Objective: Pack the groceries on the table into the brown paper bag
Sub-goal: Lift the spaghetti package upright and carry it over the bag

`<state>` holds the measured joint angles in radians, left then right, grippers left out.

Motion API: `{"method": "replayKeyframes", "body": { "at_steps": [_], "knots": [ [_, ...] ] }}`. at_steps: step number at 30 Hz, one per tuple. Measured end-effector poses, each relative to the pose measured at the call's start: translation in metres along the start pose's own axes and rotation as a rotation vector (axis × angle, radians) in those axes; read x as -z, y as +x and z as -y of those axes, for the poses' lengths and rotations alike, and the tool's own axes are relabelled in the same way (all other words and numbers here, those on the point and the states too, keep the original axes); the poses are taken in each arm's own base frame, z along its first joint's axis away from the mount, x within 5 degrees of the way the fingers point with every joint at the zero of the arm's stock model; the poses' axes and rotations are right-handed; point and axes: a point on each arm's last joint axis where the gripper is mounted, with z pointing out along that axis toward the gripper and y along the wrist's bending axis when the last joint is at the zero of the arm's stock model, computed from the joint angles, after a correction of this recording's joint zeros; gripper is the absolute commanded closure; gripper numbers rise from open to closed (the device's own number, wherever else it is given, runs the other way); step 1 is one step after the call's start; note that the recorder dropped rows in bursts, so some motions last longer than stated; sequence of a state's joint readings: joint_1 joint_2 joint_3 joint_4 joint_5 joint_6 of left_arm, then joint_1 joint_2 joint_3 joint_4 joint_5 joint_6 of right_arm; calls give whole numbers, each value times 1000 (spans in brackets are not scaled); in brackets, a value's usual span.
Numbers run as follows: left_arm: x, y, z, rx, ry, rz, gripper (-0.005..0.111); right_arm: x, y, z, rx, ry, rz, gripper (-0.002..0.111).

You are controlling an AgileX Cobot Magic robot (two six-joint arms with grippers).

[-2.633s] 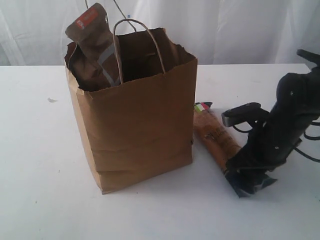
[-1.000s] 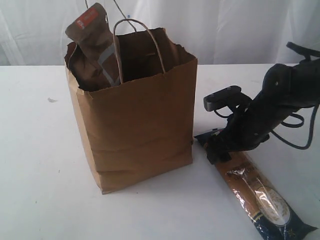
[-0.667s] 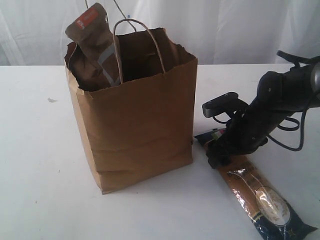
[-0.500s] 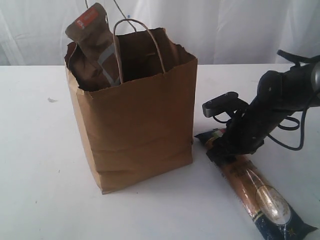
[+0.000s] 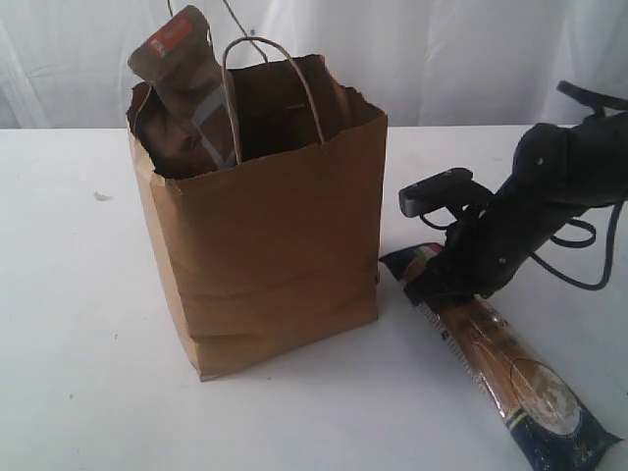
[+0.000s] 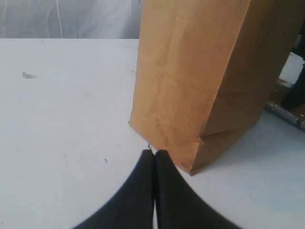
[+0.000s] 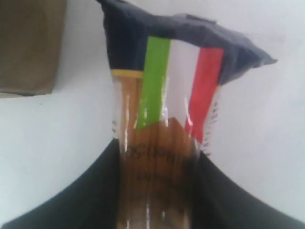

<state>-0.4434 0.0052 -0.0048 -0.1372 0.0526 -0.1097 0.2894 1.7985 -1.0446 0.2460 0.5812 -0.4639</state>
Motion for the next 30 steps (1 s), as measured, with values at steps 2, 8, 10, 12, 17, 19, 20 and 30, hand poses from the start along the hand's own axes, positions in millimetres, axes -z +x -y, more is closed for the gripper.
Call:
{"method": "replayKeyframes", "body": {
  "at_steps": [2,8,10,12,17,19,20,30],
  "knots": [
    [0,0,0,0,0,0,107,15,-2,-2,8,7,38,108],
    [0,0,0,0,0,0,107,75,-8,-9,52,49,196,108],
    [0,0,0,0,0,0,107,96,-8,-12,61,64,252,108],
    [0,0,0,0,0,0,107,115,-6,-15,70,75,298,108],
    [0,0,0,0,0,0,107,168,-4,-24,97,91,405,108],
    [0,0,0,0,0,0,107,193,-6,-28,111,101,462,108],
    [0,0,0,0,0,0,107,205,-7,-30,117,107,489,108],
    [0,0,0,0,0,0,107,314,-20,-48,174,122,820,108]
  ]
}}
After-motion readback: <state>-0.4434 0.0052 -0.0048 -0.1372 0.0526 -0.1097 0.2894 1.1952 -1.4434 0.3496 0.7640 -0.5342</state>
